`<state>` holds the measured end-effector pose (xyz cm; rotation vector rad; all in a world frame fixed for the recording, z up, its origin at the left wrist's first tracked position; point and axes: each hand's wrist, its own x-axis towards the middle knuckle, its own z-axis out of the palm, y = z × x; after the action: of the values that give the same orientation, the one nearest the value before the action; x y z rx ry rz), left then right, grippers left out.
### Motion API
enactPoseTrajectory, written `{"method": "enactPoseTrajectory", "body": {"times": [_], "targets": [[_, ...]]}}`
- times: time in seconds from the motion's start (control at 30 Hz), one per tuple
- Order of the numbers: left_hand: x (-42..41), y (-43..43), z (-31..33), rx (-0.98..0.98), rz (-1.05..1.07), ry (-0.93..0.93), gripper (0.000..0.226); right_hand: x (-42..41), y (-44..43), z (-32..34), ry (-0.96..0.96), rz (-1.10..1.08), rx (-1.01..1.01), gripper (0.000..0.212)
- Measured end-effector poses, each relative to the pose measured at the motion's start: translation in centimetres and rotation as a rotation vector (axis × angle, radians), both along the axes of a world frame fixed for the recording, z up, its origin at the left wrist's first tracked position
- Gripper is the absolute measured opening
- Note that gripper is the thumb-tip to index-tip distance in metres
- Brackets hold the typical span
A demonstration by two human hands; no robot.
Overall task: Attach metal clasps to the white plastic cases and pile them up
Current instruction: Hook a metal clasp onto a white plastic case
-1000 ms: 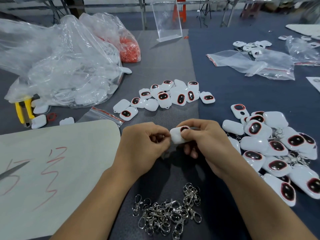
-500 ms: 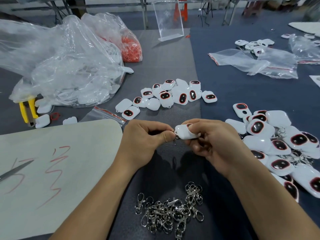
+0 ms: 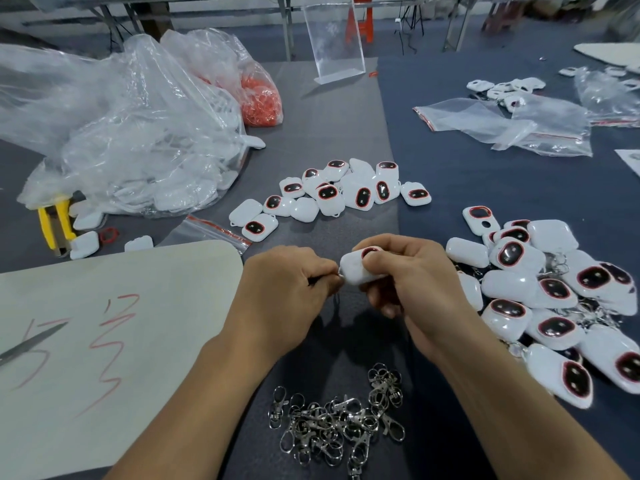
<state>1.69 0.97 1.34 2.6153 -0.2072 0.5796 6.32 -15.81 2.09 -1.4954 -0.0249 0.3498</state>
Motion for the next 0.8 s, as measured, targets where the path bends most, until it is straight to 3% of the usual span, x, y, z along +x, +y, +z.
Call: {"method": "enactPoseTrajectory", "body": {"times": [0.07, 0.17, 0.37, 0.43, 0.5, 0.57, 0.63, 0.73, 0.8], "targets": [[0.2, -0.1, -0.3, -0.260, 0.017, 0.009, 0.003, 0.2, -0.1, 0.2, 0.060, 0.005, 0.070, 0.016], [0.7, -0.4, -0.4, -0.687, -0.022, 0.109, 0.021, 0.5, -0.5, 0.5, 0.189, 0.022, 0.203, 0.021], [1.0, -0.8, -0.4, -0.933, -0.134, 0.317, 0.020, 0.5, -0.6, 0.4, 0.255, 0.050, 0.277, 0.023], [1.0, -0.6, -0.3, -0.841, -0.096, 0.268, 0.022, 0.5, -0.6, 0.4, 0.201, 0.035, 0.237, 0.022], [0.7, -0.5, -0.1, -0.527, -0.071, 0.157, 0.016, 0.3, -0.5, 0.3, 0.078, -0.019, 0.147, 0.022], [0.4, -0.6, -0.1, -0.122, -0.055, 0.041, 0.020, -0.1, -0.2, 0.0, -0.124, -0.080, 0.019, 0.020], [0.4, -0.6, 0.1, 0.152, -0.059, -0.083, 0.024, -0.5, 0.3, -0.4, -0.336, -0.111, -0.133, 0.013], [0.4, -0.5, 0.0, 0.169, -0.028, -0.140, 0.022, -0.6, 0.8, -0.6, -0.351, -0.126, -0.122, 0.013], [0.3, -0.7, -0.2, -0.150, 0.015, -0.021, 0.014, 0.0, 0.5, -0.2, -0.156, -0.130, 0.051, 0.019]]}}
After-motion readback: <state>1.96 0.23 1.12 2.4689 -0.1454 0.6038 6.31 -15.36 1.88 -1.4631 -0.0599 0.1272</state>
